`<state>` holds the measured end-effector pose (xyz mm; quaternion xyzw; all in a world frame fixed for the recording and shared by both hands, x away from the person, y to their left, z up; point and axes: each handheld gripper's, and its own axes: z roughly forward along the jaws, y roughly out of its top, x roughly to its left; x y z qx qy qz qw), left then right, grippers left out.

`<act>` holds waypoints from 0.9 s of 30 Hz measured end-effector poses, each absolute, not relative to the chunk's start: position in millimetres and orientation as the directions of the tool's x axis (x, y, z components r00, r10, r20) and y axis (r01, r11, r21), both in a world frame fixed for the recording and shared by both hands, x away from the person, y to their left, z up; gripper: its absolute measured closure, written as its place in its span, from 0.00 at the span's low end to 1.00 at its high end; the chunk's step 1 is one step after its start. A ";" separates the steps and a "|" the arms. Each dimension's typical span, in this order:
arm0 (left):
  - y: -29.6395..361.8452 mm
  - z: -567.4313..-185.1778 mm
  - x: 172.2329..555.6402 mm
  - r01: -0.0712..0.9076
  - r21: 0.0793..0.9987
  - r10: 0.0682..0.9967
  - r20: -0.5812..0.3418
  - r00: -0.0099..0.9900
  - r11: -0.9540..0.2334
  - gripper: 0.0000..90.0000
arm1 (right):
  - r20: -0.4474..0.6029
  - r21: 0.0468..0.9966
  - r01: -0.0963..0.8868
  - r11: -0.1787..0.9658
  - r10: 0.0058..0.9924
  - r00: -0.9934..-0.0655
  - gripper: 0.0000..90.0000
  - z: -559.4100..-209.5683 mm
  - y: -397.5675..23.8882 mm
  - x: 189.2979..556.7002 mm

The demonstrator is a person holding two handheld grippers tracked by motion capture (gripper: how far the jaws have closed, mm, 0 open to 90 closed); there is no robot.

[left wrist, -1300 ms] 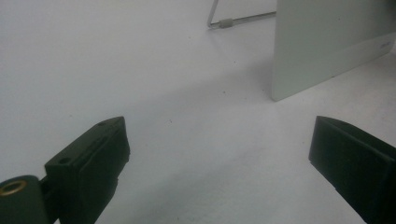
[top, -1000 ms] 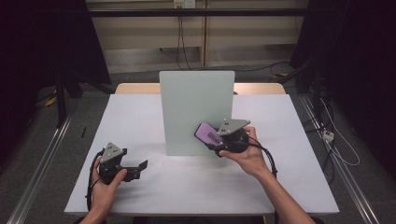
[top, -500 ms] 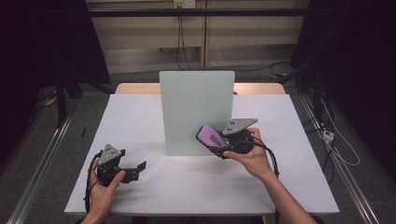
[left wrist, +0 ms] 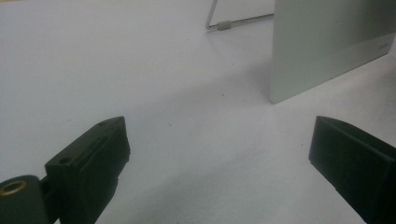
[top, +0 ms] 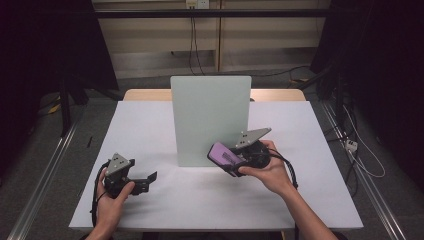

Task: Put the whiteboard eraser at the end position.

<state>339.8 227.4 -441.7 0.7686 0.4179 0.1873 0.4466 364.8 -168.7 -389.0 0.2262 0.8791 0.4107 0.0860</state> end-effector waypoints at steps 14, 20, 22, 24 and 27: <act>226.9 -442.0 338.9 0.482 0.839 0.810 -0.092 0.579 -0.250 0.06 | 0.070 0.688 0.318 0.652 0.377 -0.924 0.46 -397.1 -157.5 357.9; 227.9 -442.2 340.1 0.482 0.839 0.806 -0.094 0.585 -0.252 0.06 | 0.075 0.646 0.307 0.698 0.343 -0.936 0.46 -400.6 -149.6 354.8; 228.1 -442.0 340.8 0.482 0.839 0.804 -0.095 0.587 -0.252 0.06 | 0.074 0.633 0.302 0.713 0.332 -0.940 0.46 -401.7 -147.5 353.3; 227.7 -441.9 340.7 0.480 0.840 0.801 -0.096 0.591 -0.253 0.06 | 0.075 0.623 0.297 0.724 0.322 -0.944 0.46 -403.2 -144.9 351.7; 227.4 -441.2 340.6 0.474 0.844 0.797 -0.098 0.596 -0.250 0.06 | 0.078 0.607 0.292 0.740 0.310 -0.948 0.46 -405.3 -140.3 349.6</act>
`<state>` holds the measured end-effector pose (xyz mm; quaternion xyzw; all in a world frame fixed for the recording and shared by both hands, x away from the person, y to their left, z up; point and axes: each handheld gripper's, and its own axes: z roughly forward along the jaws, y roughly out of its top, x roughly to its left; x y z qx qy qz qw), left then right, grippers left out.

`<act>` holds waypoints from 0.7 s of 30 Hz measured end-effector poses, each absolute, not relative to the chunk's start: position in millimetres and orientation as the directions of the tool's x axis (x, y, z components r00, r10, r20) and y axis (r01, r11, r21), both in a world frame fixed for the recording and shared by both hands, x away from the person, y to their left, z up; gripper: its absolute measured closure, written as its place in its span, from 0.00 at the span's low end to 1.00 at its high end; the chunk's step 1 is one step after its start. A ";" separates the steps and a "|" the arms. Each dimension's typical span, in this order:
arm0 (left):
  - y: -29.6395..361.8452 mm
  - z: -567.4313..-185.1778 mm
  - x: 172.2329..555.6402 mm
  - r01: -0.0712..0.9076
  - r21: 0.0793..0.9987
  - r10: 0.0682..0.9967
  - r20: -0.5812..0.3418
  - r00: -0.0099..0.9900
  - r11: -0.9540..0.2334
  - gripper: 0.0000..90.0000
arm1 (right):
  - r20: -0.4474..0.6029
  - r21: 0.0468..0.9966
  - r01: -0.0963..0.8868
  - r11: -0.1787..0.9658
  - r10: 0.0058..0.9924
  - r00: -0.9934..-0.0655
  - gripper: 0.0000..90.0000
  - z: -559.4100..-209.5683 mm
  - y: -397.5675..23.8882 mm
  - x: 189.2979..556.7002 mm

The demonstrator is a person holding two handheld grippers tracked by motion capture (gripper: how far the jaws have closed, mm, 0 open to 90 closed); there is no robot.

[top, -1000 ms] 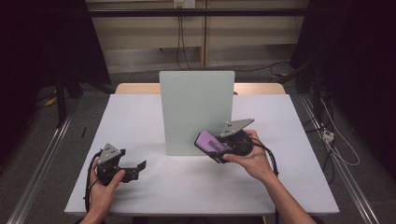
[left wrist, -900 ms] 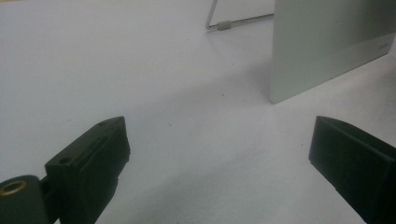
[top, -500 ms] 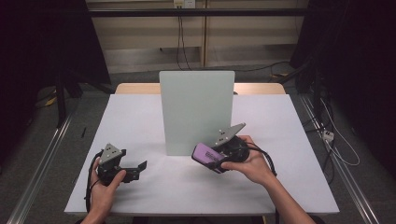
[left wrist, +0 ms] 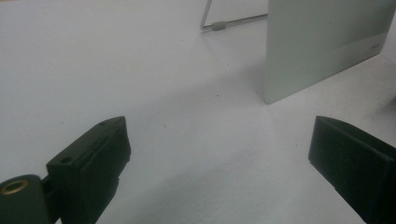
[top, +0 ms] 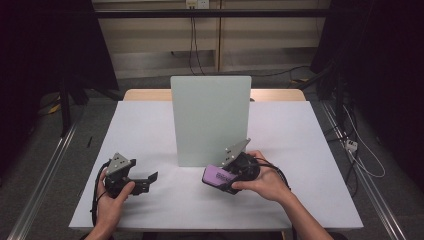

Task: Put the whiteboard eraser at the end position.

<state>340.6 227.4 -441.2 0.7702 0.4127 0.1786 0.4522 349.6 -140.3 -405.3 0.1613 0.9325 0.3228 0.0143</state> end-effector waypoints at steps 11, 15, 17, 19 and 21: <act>225.3 -442.0 344.1 0.476 0.841 0.794 -0.098 0.600 -0.256 0.06 | 0.102 0.559 0.274 0.783 0.263 -0.959 0.46 -416.8 -128.5 346.1; 226.7 -441.5 342.5 0.475 0.843 0.796 -0.098 0.597 -0.253 0.06 | 0.092 0.524 0.274 0.807 0.266 -0.959 0.46 -421.1 -124.7 346.7; 227.5 -441.4 341.9 0.476 0.843 0.798 -0.098 0.595 -0.251 0.06 | 0.085 0.504 0.274 0.819 0.269 -0.959 0.46 -424.2 -123.1 347.4; 227.8 -441.8 341.6 0.476 0.845 0.799 -0.102 0.593 -0.245 0.06 | 0.091 0.505 0.276 0.818 0.268 -0.959 0.46 -426.5 -121.7 348.1; 228.0 -441.4 341.1 0.477 0.842 0.799 -0.099 0.593 -0.250 0.06 | 0.091 0.504 0.271 0.820 0.261 -0.961 0.45 -427.9 -120.2 348.2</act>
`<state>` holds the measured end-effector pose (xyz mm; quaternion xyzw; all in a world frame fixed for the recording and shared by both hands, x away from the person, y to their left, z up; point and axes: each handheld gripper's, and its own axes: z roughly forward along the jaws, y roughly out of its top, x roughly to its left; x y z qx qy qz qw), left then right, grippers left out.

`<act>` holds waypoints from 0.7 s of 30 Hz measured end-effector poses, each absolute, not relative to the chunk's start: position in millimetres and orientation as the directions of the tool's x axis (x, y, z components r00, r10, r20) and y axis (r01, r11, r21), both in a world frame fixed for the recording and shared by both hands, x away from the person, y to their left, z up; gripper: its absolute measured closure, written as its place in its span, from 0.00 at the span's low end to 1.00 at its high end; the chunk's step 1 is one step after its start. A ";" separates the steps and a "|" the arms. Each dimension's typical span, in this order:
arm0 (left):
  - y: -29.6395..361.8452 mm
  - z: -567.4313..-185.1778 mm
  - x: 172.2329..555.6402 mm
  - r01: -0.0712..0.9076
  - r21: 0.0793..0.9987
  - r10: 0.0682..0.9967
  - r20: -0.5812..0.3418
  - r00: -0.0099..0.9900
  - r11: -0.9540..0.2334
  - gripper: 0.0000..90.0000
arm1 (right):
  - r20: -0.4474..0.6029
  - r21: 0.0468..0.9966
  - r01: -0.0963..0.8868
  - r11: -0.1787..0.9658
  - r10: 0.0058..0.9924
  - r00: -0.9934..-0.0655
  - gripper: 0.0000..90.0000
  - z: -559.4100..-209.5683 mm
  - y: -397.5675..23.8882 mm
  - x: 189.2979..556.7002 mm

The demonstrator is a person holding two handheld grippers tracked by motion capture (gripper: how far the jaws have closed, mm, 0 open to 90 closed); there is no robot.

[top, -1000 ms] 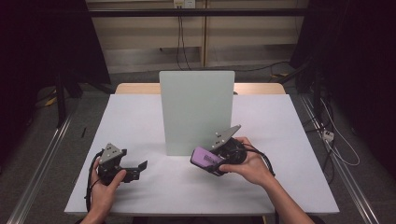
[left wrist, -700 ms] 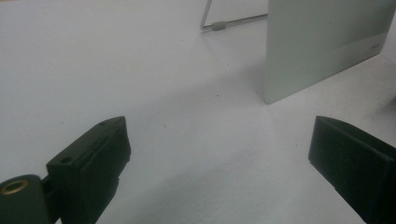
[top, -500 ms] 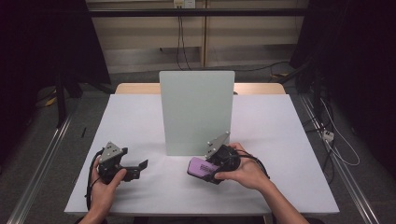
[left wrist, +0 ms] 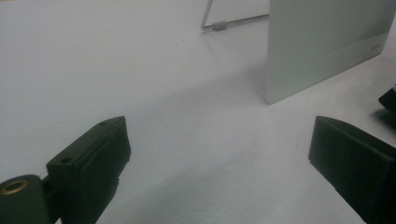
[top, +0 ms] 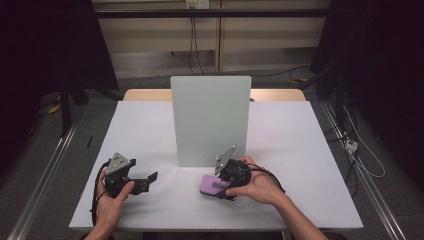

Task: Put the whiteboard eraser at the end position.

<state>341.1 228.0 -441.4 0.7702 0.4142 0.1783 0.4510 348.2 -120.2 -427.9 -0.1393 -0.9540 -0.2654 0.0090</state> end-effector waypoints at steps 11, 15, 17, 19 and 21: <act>227.8 -440.5 341.4 0.470 0.845 0.796 -0.091 0.599 -0.257 0.06 | 0.094 0.500 0.274 0.821 0.263 -0.960 0.45 -434.4 -115.8 347.7; 226.4 -440.8 341.8 0.469 0.845 0.794 -0.092 0.601 -0.257 0.06 | 0.096 0.510 0.281 0.813 0.271 -0.958 0.45 -435.3 -116.9 346.9; 226.0 -440.9 342.2 0.468 0.845 0.792 -0.093 0.603 -0.258 0.06 | 0.094 0.513 0.279 0.812 0.270 -0.958 0.45 -435.7 -117.1 347.1; 225.9 -440.7 342.3 0.470 0.844 0.793 -0.091 0.603 -0.260 0.06 | 0.094 0.516 0.280 0.810 0.271 -0.958 0.45 -436.0 -117.4 346.9; 225.9 -440.7 342.5 0.470 0.843 0.793 -0.091 0.602 -0.260 0.06 | 0.082 0.519 0.271 0.811 0.268 -0.960 0.45 -436.4 -117.6 345.6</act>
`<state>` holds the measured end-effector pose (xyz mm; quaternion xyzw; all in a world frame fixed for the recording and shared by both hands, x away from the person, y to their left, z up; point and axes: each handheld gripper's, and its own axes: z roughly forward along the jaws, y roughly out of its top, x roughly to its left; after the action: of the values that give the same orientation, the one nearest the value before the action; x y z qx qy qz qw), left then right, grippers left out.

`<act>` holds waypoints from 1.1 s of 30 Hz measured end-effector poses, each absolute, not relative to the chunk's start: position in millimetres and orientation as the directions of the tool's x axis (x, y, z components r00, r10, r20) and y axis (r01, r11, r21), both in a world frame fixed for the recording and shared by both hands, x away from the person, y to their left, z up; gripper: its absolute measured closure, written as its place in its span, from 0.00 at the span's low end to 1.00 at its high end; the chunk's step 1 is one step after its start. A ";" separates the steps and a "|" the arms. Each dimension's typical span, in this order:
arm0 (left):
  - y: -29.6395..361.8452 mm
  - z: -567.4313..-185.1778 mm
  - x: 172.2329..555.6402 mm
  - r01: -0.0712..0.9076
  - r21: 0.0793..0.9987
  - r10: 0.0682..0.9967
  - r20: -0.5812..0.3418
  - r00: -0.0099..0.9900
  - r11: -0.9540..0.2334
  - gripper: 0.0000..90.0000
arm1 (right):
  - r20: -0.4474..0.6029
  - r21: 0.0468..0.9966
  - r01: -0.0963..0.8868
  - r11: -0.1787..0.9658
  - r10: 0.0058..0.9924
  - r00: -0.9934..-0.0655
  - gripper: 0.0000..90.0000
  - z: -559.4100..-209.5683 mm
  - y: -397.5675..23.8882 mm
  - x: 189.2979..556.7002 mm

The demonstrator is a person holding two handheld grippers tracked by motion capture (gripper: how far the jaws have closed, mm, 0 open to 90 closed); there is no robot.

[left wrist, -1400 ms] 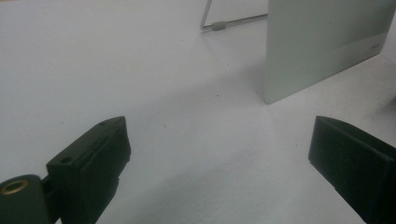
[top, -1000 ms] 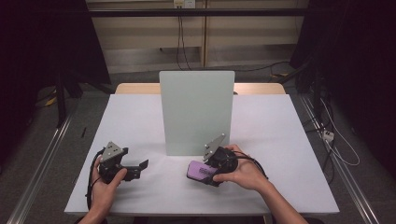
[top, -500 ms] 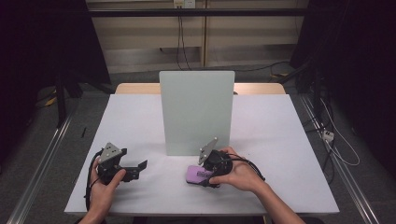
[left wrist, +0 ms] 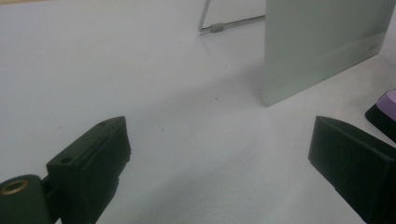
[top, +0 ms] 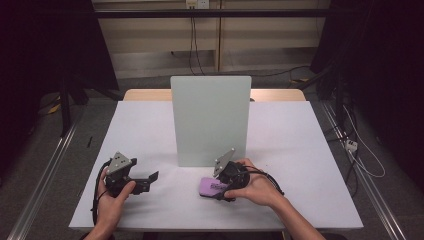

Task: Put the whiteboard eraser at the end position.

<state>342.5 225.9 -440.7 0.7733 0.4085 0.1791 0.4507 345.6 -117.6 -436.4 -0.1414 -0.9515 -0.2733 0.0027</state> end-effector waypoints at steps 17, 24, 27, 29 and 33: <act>226.7 -440.6 342.7 0.470 0.845 0.795 -0.093 0.599 -0.255 0.06 | 0.088 0.562 0.325 0.761 0.335 -0.938 0.15 -437.0 -122.2 348.4; 226.9 -440.6 342.7 0.471 0.844 0.796 -0.093 0.599 -0.256 0.06 | 0.065 0.588 0.315 0.745 0.345 -0.936 0.09 -434.4 -123.4 348.1; 226.8 -440.4 342.6 0.470 0.845 0.795 -0.093 0.599 -0.255 0.06 | 0.058 0.585 0.324 0.744 0.359 -0.931 0.09 -434.1 -123.6 347.5; 227.3 -439.8 342.2 0.467 0.847 0.796 -0.091 0.599 -0.255 0.06 | 0.053 0.588 0.326 0.740 0.367 -0.929 0.10 -433.4 -124.1 347.7; 228.4 -439.7 342.2 0.469 0.847 0.800 -0.093 0.593 -0.250 0.06 | 0.071 0.626 0.354 0.695 0.400 -0.914 0.11 -429.5 -128.7 349.9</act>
<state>342.2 228.4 -439.7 0.7691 0.4124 0.1824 0.4529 349.9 -128.7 -429.5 -0.2049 -0.9200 -0.3323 -0.0353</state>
